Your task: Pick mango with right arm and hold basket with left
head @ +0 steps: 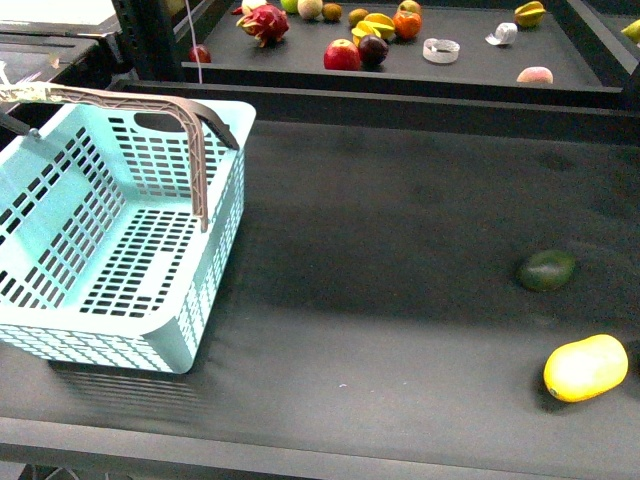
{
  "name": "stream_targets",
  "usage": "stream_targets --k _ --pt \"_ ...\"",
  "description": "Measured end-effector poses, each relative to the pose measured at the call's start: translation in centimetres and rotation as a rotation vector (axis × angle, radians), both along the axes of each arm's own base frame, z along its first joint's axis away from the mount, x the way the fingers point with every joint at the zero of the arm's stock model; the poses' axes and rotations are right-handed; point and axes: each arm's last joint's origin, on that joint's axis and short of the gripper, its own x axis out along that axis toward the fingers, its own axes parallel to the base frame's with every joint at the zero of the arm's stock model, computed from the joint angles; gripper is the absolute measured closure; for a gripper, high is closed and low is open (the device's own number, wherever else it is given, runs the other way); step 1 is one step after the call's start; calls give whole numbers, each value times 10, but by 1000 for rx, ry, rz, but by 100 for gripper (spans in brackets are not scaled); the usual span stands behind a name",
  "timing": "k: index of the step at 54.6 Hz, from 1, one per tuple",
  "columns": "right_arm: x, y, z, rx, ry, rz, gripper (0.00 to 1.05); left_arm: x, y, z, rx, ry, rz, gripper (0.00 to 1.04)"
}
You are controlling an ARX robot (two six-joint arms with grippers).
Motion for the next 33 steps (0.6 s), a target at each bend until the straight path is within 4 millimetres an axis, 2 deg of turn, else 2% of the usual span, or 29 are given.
stream_targets --k 10,16,22,29,33 --pt "0 0 0 0 0 0 8 0 0 0 -3 1 5 8" --pt "0 0 0 0 0 0 8 6 1 -1 -101 22 117 8" --pt "0 0 0 0 0 0 8 27 -1 2 -184 43 122 8" --pt "0 0 0 0 0 0 8 65 -8 10 -245 58 118 8" --pt "0 0 0 0 0 0 8 89 -14 8 -282 91 105 8"
